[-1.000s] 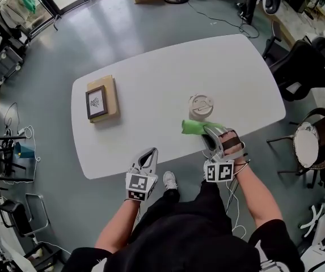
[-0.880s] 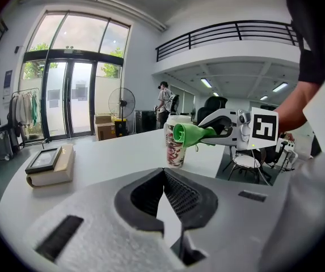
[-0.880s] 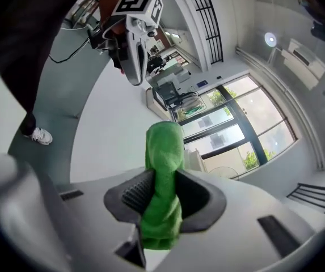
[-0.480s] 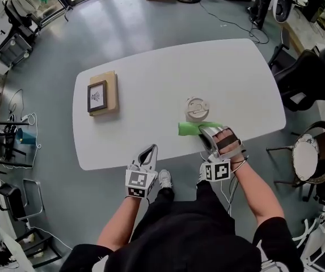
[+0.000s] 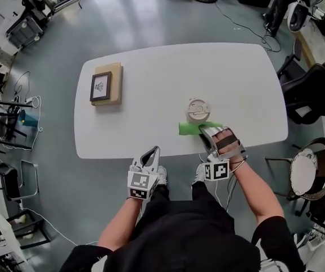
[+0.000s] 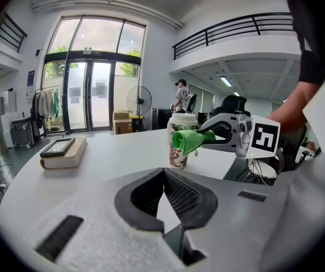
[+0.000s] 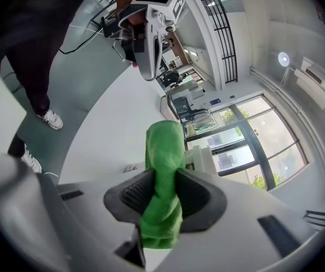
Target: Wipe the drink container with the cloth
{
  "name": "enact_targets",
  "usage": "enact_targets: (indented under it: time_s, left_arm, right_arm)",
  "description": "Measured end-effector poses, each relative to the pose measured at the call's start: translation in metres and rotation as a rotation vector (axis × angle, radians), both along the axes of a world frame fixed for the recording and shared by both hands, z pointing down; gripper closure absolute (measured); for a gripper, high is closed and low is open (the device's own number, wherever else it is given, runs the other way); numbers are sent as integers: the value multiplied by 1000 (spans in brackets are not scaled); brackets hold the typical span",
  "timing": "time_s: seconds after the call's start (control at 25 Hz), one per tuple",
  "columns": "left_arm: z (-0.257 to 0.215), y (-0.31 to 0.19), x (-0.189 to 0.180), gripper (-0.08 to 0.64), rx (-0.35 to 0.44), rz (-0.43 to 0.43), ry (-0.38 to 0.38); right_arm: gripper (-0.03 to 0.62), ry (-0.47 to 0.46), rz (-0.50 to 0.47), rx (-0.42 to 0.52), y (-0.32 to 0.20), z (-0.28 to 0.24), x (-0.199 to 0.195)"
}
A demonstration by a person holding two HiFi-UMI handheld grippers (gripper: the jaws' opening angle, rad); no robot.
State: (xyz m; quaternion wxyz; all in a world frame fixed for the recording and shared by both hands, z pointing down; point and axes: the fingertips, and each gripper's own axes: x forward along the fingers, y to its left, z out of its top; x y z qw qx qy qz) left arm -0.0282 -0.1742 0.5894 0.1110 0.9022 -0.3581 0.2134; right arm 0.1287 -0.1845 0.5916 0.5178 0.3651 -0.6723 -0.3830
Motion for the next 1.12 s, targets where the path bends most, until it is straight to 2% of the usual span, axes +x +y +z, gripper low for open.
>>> enact_targets:
  time_s: [0.84, 1.0, 1.12]
  left_arm:
    - [-1, 7, -13, 546, -25, -204, -13]
    - [0, 13, -13, 546, -26, -223, -19]
    - [4, 17, -8, 546, -35, -226, -19]
  right_arm:
    - [469, 59, -76, -166, -5, 104, 4]
    - [469, 42, -87, -179, -3, 104, 1]
    - [469, -19, -129, -157, 4, 91, -5]
